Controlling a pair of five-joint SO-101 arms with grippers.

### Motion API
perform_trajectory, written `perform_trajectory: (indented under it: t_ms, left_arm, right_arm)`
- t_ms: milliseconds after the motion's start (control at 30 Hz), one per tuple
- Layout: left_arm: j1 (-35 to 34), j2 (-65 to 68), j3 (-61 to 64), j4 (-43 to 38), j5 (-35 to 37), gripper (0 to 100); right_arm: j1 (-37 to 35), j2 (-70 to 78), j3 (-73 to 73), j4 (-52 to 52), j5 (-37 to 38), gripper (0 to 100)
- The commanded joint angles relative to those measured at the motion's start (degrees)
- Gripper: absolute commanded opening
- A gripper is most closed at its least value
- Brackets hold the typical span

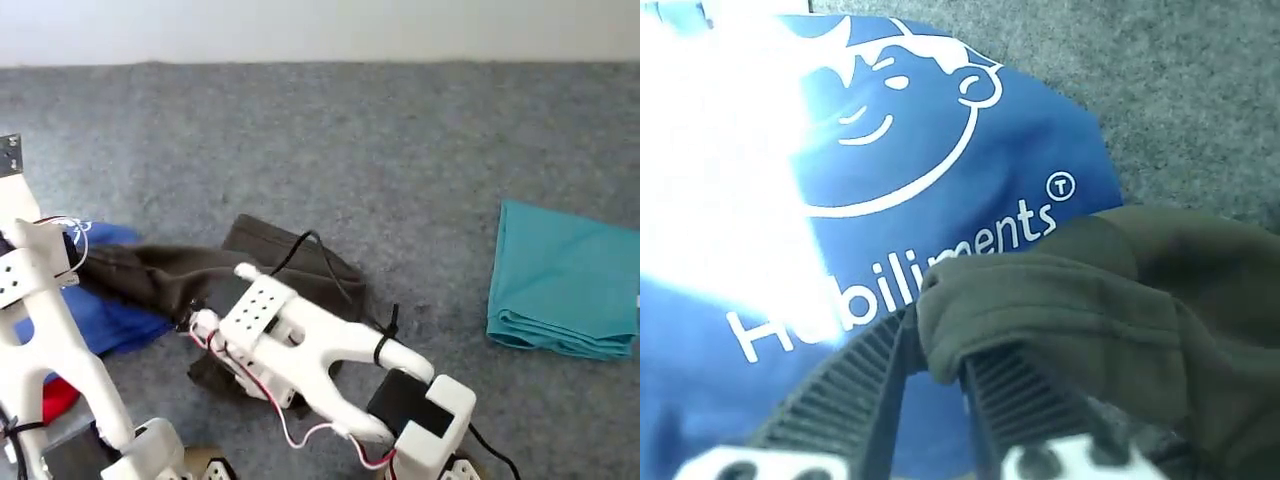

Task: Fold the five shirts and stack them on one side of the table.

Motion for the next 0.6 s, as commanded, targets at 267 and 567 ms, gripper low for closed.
perform_trajectory:
  t_ms: [267,567]
  left_arm:
    - [-0.4,-1.8,-2.2,-0.7,0.1,1]
    - [-0.4,-1.8,-2.2,-0.4,0.1,1]
  right_arm:
    - [-9.8,-2.4,7.5,-15.4,-7.8,29.2]
    - [-2.4,5.3,11.2,-23.1,-8.0,26.2]
